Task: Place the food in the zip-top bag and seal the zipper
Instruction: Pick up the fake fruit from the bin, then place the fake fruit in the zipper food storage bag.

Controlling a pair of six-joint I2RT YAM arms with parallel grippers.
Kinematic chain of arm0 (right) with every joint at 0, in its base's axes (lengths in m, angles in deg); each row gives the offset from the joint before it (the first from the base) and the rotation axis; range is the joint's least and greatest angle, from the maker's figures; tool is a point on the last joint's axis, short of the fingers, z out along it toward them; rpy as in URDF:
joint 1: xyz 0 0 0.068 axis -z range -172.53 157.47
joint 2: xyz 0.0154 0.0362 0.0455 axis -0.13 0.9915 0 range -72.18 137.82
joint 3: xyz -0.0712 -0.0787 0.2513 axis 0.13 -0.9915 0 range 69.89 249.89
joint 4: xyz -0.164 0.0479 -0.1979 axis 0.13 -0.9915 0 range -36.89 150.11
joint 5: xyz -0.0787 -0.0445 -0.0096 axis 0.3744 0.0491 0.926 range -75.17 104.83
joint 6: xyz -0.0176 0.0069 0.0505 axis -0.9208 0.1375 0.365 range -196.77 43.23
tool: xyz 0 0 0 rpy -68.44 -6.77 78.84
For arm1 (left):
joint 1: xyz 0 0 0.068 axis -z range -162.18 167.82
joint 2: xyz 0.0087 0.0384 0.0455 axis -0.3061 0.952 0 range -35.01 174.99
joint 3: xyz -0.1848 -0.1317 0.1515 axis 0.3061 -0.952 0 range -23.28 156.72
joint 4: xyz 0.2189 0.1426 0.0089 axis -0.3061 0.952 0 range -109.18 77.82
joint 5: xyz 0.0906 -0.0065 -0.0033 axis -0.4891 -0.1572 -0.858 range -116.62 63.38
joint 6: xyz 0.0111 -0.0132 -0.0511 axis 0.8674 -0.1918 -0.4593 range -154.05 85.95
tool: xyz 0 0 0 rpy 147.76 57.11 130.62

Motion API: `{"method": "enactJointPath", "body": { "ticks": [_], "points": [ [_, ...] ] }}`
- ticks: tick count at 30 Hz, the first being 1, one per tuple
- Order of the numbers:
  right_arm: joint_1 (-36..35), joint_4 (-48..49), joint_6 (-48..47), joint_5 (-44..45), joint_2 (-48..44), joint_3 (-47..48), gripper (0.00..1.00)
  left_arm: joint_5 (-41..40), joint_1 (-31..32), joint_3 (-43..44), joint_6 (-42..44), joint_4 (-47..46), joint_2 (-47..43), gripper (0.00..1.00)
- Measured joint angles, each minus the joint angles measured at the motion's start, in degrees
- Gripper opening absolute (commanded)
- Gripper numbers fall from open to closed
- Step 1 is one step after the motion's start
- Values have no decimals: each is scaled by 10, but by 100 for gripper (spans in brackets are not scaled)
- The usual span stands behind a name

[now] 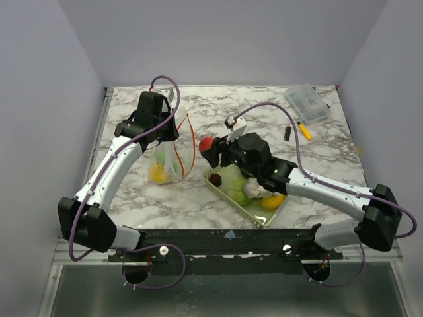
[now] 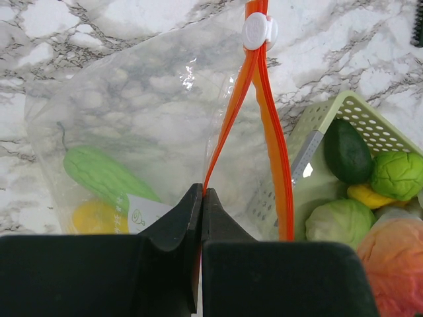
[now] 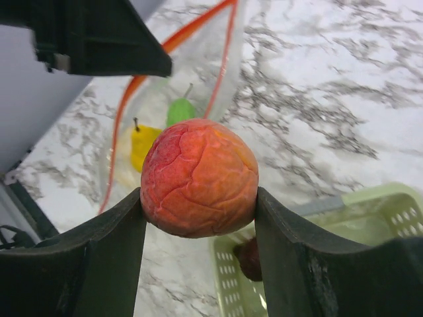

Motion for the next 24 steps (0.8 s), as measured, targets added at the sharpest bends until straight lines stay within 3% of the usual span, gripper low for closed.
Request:
{"method": "enactJointPath", "body": {
  "ticks": [8,11,14,18,24],
  "points": [
    [0,66,11,-82,85,66,37,-4,0,0,0,0,-4,0],
    [0,72,14,-91,121,94,54,-4,0,0,0,0,-6,0],
    [0,72,14,-87,150,117,78,-4,0,0,0,0,-8,0],
    [0,64,11,-66,172,135,94,-5,0,0,0,0,-10,0],
    [0,58,9,-44,180,147,97,-5,0,0,0,0,-17,0]
  ]
}}
